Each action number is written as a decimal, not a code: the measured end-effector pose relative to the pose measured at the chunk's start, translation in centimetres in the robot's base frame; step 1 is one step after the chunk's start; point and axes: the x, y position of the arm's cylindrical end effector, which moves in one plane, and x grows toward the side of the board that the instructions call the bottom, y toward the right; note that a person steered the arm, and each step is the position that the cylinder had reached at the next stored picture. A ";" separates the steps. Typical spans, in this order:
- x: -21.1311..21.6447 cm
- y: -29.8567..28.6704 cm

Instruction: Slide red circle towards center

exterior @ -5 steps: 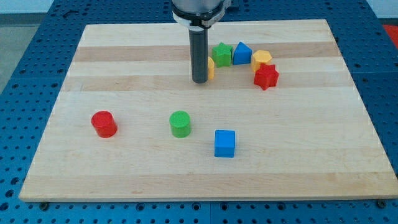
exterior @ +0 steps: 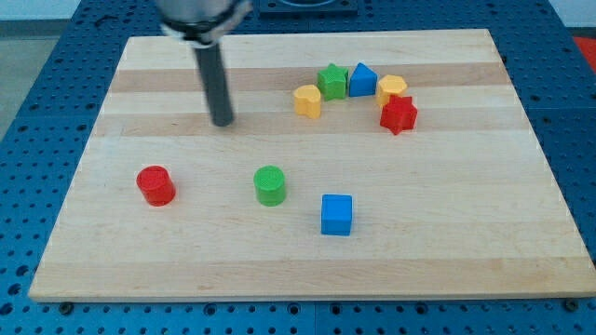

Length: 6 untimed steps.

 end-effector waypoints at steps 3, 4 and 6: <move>6.8 -15.6; 9.1 -15.5; 11.7 -10.7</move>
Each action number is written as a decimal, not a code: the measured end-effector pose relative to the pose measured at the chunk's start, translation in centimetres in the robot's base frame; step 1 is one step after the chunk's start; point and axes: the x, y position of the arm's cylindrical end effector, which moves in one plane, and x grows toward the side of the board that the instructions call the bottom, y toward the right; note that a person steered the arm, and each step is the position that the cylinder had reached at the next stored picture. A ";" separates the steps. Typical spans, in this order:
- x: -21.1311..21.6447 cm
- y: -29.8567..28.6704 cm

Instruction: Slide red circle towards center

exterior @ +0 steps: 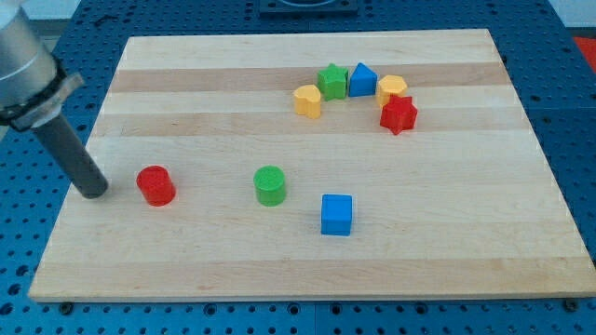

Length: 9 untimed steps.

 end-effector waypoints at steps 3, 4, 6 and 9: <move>2.3 5.6; 4.3 5.6; -1.6 7.2; -7.2 7.8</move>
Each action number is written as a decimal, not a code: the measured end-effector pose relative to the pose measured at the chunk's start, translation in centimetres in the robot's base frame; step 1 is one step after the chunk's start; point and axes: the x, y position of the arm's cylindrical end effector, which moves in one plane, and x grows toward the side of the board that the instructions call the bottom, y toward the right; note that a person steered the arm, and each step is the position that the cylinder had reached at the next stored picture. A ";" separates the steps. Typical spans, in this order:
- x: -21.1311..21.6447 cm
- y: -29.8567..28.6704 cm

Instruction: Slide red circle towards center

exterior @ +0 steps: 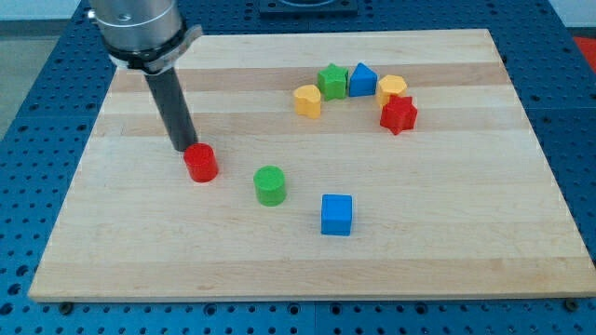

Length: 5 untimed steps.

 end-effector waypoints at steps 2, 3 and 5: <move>0.8 -6.2; 4.2 -6.4; 5.5 -0.1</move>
